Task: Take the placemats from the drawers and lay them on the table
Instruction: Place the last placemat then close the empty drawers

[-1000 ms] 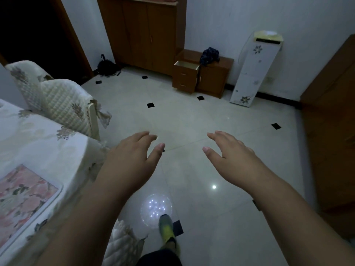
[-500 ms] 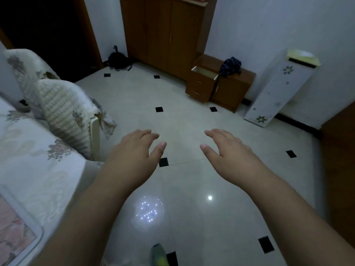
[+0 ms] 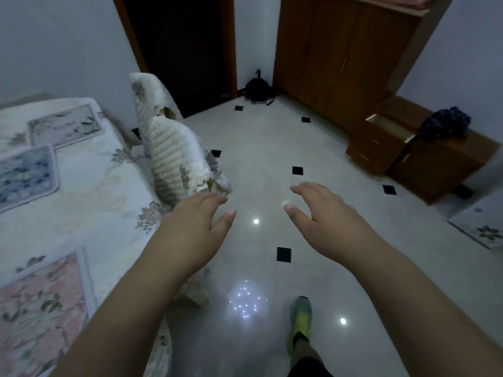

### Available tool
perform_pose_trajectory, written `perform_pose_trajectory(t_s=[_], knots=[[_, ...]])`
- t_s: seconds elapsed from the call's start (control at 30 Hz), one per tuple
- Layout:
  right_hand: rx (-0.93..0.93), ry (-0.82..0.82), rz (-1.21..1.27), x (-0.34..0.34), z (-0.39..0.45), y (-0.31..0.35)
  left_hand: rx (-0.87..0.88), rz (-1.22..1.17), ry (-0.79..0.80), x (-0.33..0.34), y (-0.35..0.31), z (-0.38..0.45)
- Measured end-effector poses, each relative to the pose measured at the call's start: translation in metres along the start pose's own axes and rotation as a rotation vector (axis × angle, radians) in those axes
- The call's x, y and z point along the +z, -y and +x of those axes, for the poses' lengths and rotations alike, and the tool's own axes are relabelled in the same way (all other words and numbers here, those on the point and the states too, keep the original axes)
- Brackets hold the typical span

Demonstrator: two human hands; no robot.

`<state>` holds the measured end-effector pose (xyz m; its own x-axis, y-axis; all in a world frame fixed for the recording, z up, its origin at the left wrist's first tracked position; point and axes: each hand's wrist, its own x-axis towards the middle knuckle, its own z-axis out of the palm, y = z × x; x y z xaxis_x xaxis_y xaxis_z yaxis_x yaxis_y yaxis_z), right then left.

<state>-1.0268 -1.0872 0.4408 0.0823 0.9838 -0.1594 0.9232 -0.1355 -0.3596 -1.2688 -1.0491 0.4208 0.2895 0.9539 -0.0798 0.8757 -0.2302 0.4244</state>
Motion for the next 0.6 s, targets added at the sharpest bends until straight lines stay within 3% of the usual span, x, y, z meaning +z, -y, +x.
perform_pose_trajectory(t_s=[0.3, 0.6], knots=[[-0.283, 0.109, -0.033, -0.025, 0.15, -0.038, -0.199, 0.042, -0.118, -0.004, -0.028, 0.096], [-0.52, 0.189, -0.119, -0.051, 0.272, -0.024, -0.456, -0.08, -0.232, -0.013, -0.02, 0.163]])
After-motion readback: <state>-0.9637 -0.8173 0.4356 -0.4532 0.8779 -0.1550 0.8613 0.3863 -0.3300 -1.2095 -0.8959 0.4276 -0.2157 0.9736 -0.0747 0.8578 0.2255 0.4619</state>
